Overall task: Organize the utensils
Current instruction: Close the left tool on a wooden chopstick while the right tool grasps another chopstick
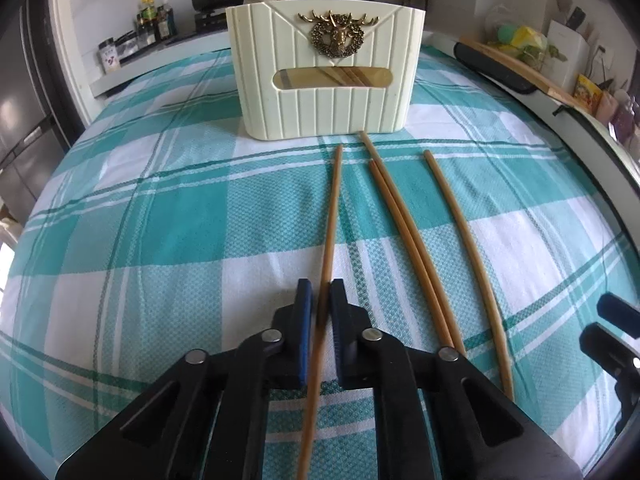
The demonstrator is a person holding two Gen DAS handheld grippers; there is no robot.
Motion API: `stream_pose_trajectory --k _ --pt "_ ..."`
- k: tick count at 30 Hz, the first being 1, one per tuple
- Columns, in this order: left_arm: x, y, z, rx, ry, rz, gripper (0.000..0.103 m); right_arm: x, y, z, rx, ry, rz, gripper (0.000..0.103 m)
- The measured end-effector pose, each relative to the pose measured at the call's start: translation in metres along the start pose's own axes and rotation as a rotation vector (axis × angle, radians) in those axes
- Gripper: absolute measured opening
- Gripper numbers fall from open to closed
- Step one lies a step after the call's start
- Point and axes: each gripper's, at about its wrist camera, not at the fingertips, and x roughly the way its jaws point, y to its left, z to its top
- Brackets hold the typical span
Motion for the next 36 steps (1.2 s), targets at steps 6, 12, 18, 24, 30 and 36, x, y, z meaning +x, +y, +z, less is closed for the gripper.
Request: stream_pose_trajectory --k 6,12,18,24,30,36 --pt "-0.011 0.020 -0.013 -0.063 0.003 0.021 0.003 0.036 0.029 0.028 -0.054 0.042 0.091 0.039" --pt "-0.027 0.041 -0.036 -0.094 0.024 0.018 0.003 0.066 0.054 0.030 -0.146 0.083 0.059 0.021" --pt "-0.039 0.047 -0.049 -0.092 0.033 -0.007 0.005 0.051 0.051 0.015 -0.186 0.111 -0.005 0.009" --pt "-0.043 0.053 -0.049 -0.090 0.049 -0.065 0.047 0.027 0.036 -0.001 -0.148 0.131 -0.010 0.023" --pt "-0.034 0.068 -0.032 -0.098 0.098 -0.141 0.052 0.017 0.030 0.006 -0.129 0.131 0.043 0.034" --pt "-0.016 0.068 -0.006 -0.024 0.126 -0.142 0.052 0.036 0.030 0.026 -0.157 0.183 0.079 0.034"
